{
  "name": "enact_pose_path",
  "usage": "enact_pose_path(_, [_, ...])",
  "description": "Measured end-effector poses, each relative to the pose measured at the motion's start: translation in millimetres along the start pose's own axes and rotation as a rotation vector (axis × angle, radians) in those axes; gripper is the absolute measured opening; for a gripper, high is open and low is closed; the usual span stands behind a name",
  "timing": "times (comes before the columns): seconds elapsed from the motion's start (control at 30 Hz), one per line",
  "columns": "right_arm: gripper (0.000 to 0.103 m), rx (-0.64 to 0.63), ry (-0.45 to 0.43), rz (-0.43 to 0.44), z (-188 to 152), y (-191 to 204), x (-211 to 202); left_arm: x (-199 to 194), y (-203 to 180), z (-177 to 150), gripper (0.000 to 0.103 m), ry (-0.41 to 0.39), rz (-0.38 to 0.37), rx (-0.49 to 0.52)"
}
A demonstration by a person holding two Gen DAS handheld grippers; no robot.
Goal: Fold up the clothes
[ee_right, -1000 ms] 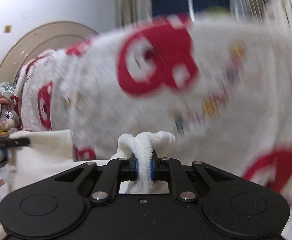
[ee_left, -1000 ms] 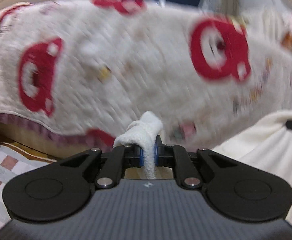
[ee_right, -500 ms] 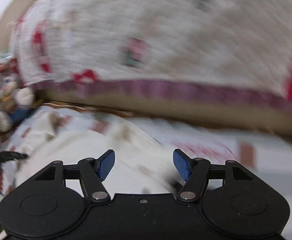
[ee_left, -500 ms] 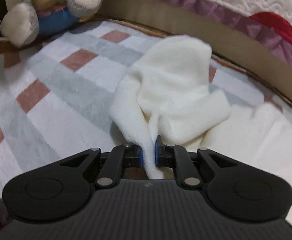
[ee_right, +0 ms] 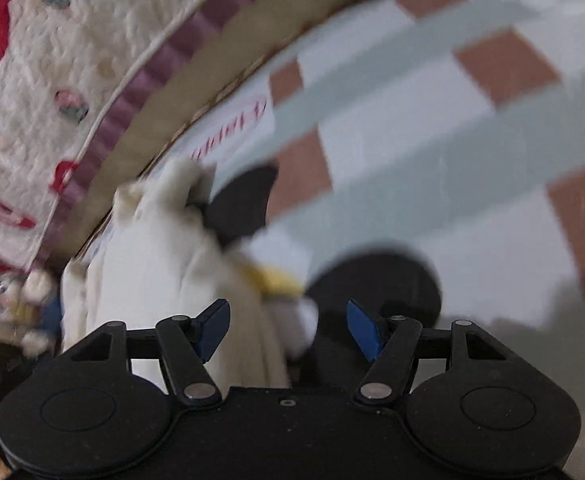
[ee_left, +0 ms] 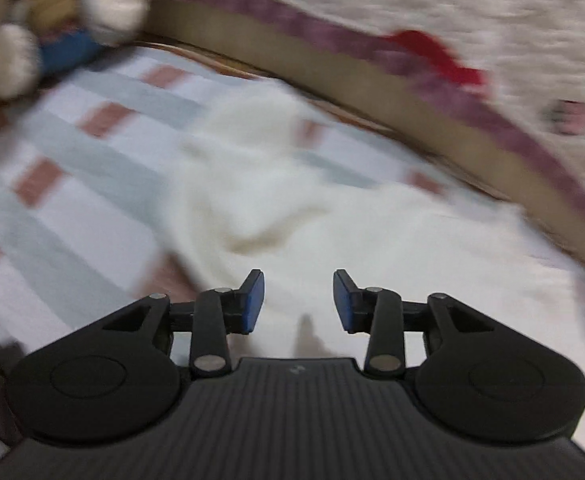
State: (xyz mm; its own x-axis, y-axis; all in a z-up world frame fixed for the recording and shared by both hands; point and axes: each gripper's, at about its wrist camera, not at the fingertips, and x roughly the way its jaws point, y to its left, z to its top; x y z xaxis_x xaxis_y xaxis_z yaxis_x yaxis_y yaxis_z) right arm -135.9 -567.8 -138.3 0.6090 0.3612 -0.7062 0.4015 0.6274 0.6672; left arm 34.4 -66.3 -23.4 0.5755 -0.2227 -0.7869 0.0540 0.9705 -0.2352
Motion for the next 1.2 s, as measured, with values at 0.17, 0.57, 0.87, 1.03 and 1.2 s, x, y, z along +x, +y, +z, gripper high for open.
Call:
enact_pose_path(0.17, [0.072,0.283,0.012,0.223,-21.4,-23.8,9.4,7.7,-83.4,-18.2,0.048,0.058,-0.155,0.170])
enact_pose_path(0.57, [0.028,-0.147,-0.131,0.288,-64.5,100.5,34.0,31.5,-202.6,-67.7,0.048,0.184,-0.489,0.362])
enact_pose_path(0.87, [0.028,-0.767,-0.047,0.273,-131.8,220.0,56.0,21.7,-166.3,-68.5,0.056,0.160,-0.600,0.283])
enact_pose_path(1.03, [0.036,-0.785,0.033,0.256,-145.4,225.2,73.1,31.5,-164.4,-93.3,0.066,0.247,-0.554,0.366])
enact_pose_path(1.2, [0.048,-0.728,0.079,0.284,-122.0,212.8,48.5,44.8,-169.8,-115.7,0.058,0.280,-0.419,0.471])
